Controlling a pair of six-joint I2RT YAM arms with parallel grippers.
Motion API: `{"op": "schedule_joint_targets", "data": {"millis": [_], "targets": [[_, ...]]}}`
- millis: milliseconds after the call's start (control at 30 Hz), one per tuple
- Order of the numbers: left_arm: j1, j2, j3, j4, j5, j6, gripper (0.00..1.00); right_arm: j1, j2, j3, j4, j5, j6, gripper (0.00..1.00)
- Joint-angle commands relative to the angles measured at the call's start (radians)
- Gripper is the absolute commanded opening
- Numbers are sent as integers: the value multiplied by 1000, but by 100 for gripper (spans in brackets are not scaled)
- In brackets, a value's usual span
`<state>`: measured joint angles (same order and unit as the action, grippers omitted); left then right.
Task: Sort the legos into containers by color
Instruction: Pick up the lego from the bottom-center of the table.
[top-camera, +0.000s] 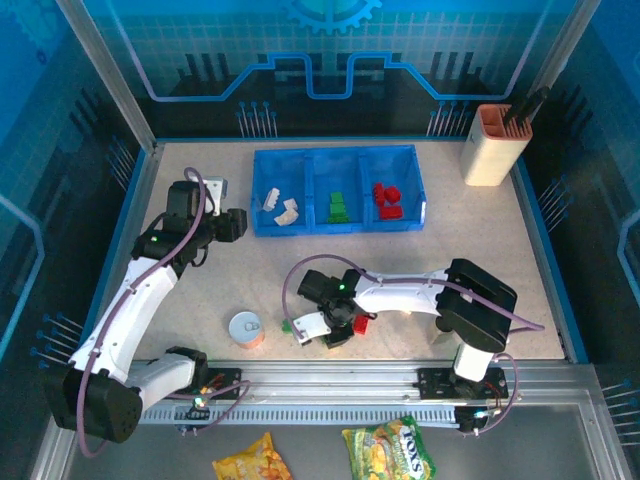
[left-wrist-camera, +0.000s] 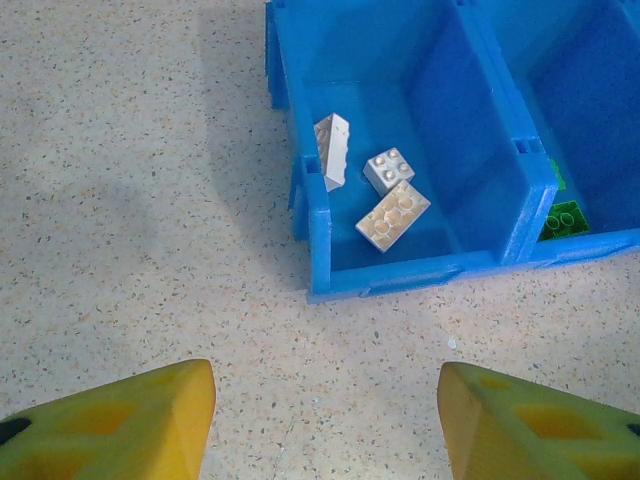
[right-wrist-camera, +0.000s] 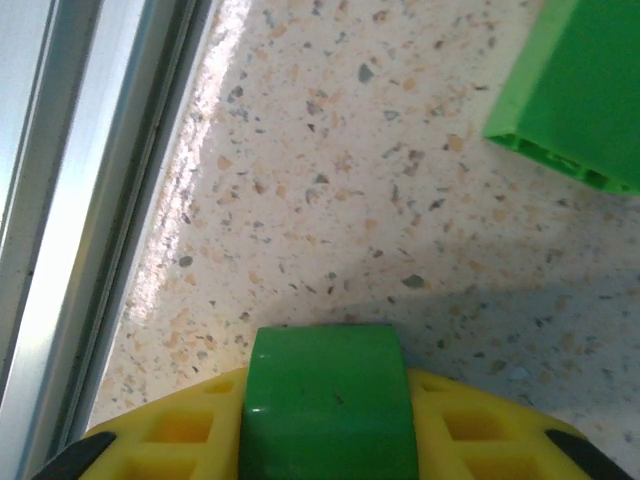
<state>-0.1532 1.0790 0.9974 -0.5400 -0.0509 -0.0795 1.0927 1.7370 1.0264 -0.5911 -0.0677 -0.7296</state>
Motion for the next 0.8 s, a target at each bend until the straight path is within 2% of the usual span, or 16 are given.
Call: {"op": "schedule_joint_targets", "data": {"millis": [0, 233, 467, 600, 767], "targets": [[10, -9, -5, 6, 17, -11, 61, -32, -52, 20, -11, -37, 36, 30], [11, -11, -5, 8, 18, -10, 62, -86, -90, 29, 57, -5, 244, 27], [13, -7, -3, 9, 22, -10, 62, -113, -93, 64, 123, 183, 578, 20], [15, -4, -4, 9, 29, -12, 62, -143, -82, 116, 74, 256, 792, 14], [18, 1, 0, 9, 36, -13, 62, -186, -79, 199, -16, 283, 993, 13]]}}
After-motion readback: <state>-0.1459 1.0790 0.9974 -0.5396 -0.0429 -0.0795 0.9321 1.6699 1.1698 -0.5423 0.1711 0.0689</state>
